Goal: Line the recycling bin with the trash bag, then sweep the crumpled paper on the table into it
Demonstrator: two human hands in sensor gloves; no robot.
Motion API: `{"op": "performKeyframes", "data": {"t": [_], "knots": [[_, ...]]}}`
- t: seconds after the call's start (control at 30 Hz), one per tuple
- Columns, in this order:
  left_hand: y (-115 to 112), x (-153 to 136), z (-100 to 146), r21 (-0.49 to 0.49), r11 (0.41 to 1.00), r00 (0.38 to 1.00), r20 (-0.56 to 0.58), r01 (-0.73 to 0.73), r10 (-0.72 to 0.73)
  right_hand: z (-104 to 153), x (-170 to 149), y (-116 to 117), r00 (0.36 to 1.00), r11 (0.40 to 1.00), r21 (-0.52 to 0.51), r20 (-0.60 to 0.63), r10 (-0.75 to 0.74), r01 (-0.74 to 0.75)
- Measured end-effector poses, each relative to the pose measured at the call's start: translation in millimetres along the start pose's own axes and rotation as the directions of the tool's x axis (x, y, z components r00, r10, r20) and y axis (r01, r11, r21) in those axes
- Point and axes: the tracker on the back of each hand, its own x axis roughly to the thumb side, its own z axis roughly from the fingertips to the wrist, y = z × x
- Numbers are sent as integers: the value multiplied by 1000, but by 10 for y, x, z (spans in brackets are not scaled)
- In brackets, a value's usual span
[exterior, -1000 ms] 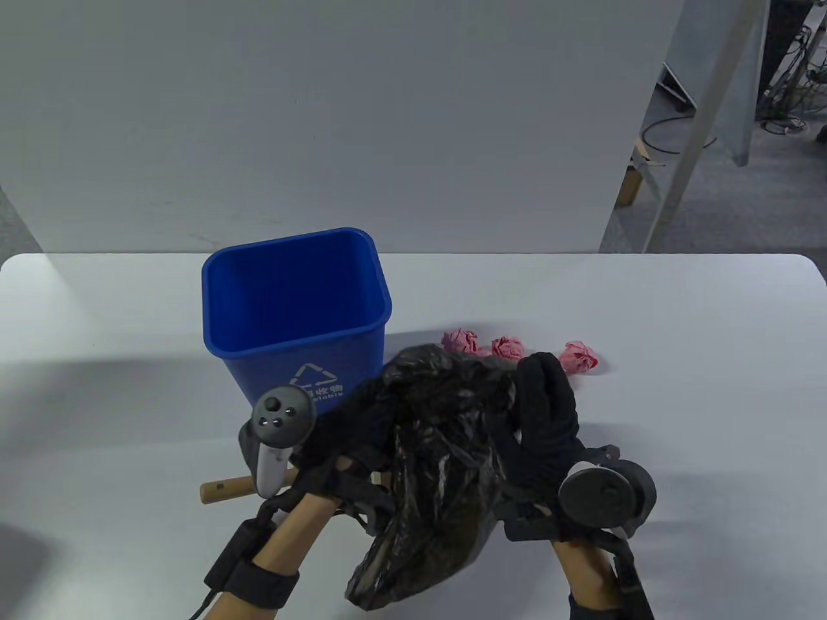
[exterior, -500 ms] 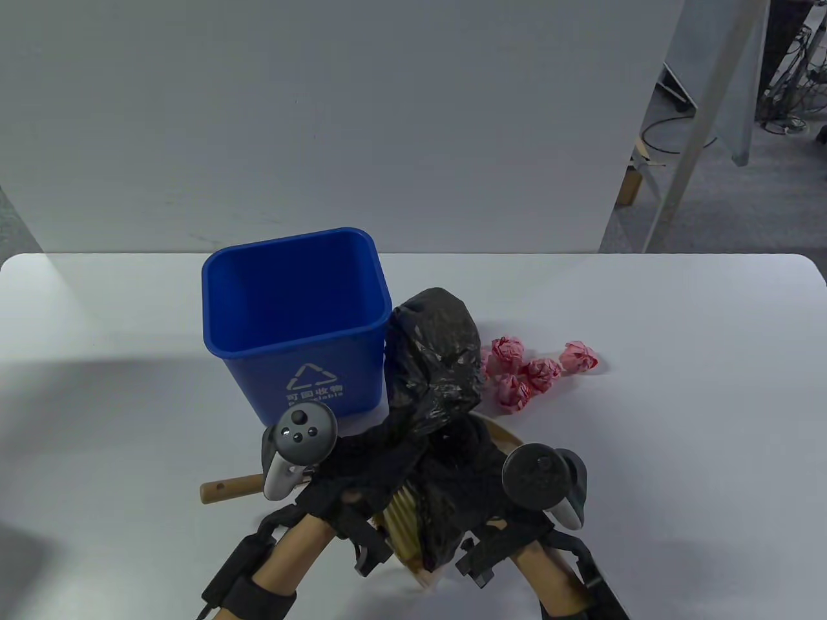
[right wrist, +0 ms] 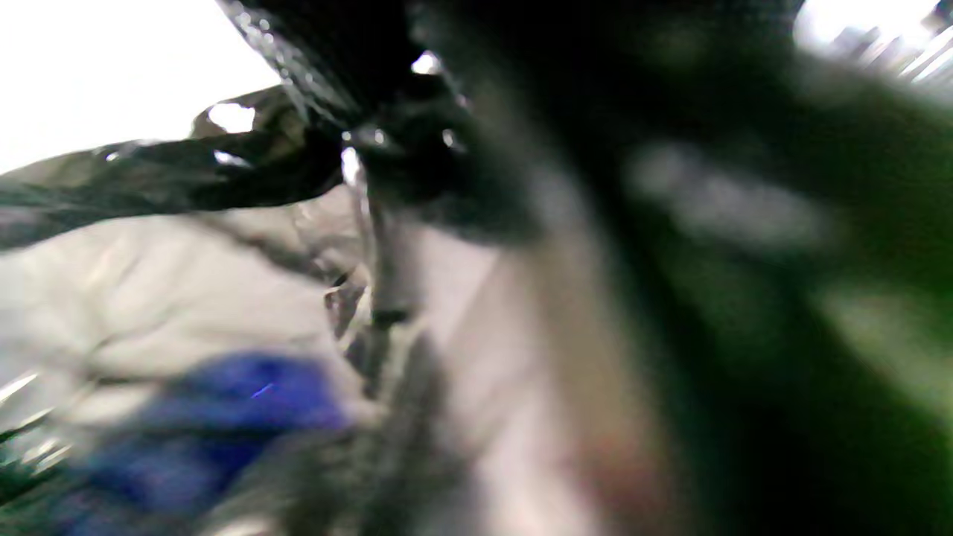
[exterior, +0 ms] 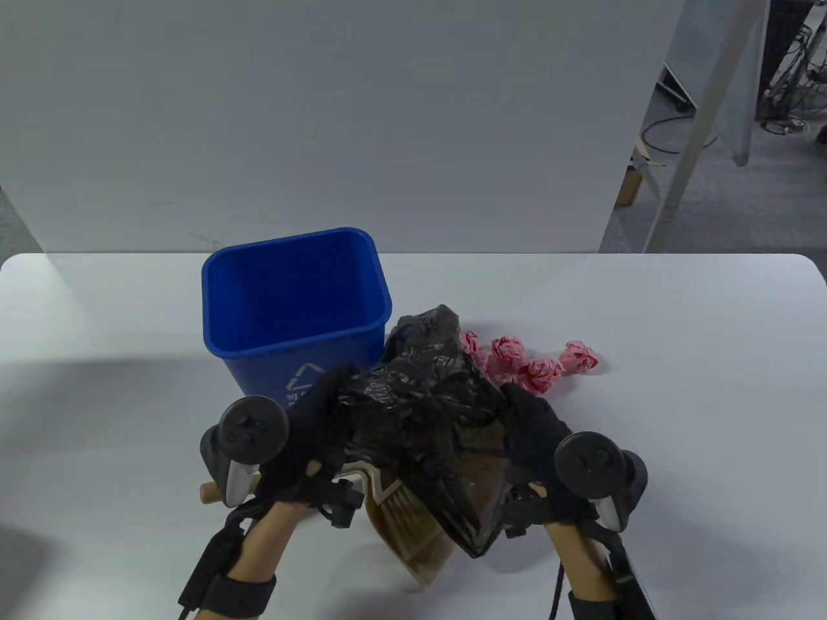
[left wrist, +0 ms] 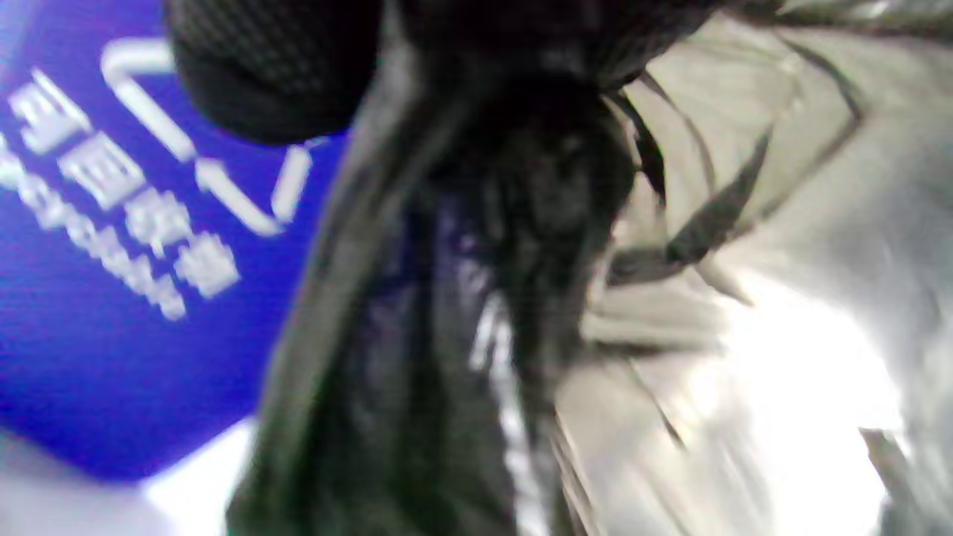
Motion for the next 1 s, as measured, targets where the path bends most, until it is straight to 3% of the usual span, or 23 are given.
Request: {"op": "performKeyframes", "data": {"t": [0.13, 0.27, 0.37, 0.43, 0.5, 0.53, 0.67, 0.83, 1.0], "knots": [[97, -71, -11, 47, 998, 999, -30, 35, -34, -29, -182, -134, 996, 999, -26, -83, -29, 27], [49, -74, -8, 13, 1000, 999, -41, 6, -5, 23, 12, -104, 994, 991, 98, 49, -100, 95], [17, -68, -9, -2, 1000, 999, -31, 26, -26, 89, 255, -13, 978, 985, 116, 181, 107, -129], [16, -72, -16, -16, 1000, 1000, -26, 15, -16, 113, 344, 126, 877, 890, 106, 257, 406, -443], [23, -73, -26, -38, 999, 1000, -16, 0, -1, 91, 304, 240, 789, 790, 132, 266, 554, -599], [26, -72, -30, -44, 999, 1000, -10, 1, -1, 80, 274, 267, 779, 773, 147, 254, 573, -617], [34, -40, -53, -93, 994, 997, 48, 59, -55, 6, 118, 245, 826, 815, 140, 152, 543, -562], [-16, 8, -78, -203, 974, 991, 115, 97, -75, -60, 24, 294, 812, 799, 148, 141, 566, -582], [-24, 20, -95, -247, 944, 971, 148, 220, -188, -150, -105, 299, 846, 843, 77, 76, 528, -532]]}}
